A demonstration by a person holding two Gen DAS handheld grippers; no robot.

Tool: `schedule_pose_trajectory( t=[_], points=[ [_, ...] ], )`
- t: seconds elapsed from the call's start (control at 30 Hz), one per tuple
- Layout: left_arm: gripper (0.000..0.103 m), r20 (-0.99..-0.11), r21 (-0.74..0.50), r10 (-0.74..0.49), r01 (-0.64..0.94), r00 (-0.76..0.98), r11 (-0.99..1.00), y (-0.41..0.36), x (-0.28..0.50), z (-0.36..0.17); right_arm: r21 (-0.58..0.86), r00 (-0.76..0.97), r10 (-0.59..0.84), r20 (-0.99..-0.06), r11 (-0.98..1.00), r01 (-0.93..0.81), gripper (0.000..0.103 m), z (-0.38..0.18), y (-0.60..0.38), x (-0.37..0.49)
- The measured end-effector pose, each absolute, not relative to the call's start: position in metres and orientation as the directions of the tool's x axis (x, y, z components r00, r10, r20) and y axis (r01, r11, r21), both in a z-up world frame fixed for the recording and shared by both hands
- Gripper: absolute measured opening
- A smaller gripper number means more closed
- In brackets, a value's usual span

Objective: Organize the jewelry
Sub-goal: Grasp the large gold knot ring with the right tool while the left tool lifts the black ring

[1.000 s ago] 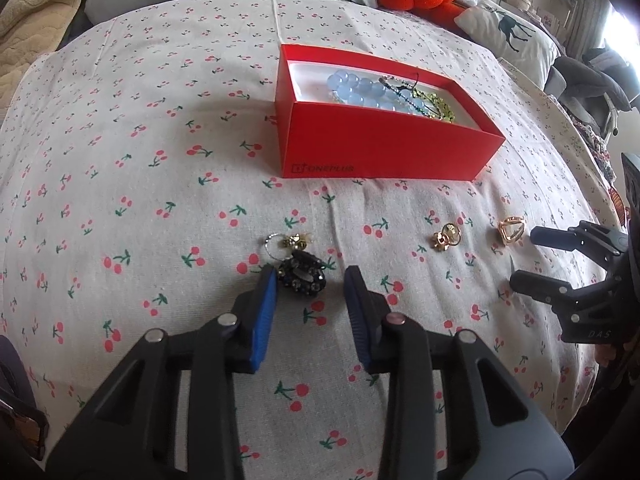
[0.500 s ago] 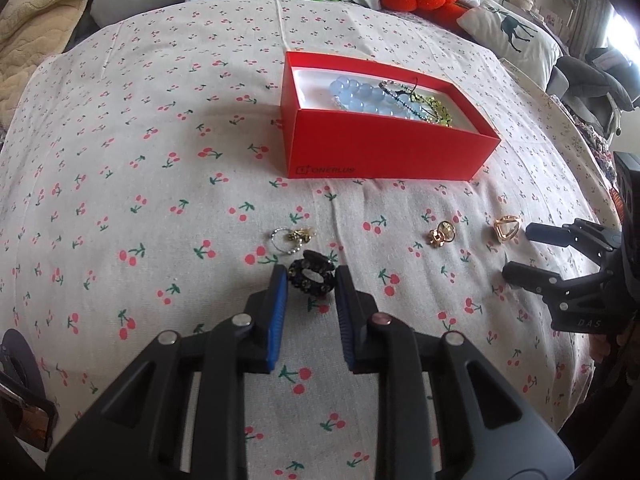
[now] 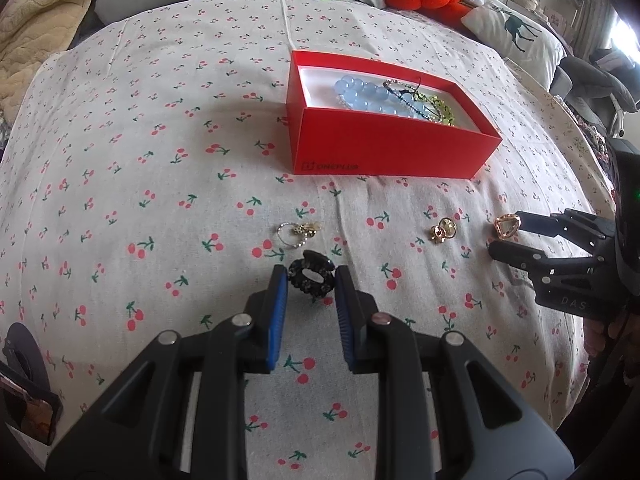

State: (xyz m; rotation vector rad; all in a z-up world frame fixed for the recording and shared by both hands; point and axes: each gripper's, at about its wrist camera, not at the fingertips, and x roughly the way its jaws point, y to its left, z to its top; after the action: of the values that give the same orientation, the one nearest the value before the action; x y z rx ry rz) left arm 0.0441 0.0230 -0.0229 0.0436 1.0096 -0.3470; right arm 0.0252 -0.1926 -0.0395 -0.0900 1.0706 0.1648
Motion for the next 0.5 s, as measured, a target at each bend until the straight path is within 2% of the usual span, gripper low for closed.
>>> schedule_pose_trajectory(
  t=[0.23,0.33,0.5],
  points=[
    [0.026,-0.836,-0.129,-0.264,0.296,0.481,0.946,0.0257,0.0458,-0.0206,0.023,0.464,0.108,-0.879,0.982,-0.185,0.038,-0.0382,-0.1915,0.0292],
    [0.026,-0.837,-0.132,-0.265,0.293,0.479,0.947,0.0255,0.0461,-0.0194,0.033,0.458,0.117,-0.881,0.982,-0.187,0.027,-0.0381,-0.1912,0.0306],
    [0.026,-0.834,-0.141,-0.275,0.296,0.479,0.945,0.0235,0.0473,-0.0130,0.045,0.445,0.124,-0.887,0.982,-0.184,0.026,-0.0367,-0.1903,0.0340]
  ],
)
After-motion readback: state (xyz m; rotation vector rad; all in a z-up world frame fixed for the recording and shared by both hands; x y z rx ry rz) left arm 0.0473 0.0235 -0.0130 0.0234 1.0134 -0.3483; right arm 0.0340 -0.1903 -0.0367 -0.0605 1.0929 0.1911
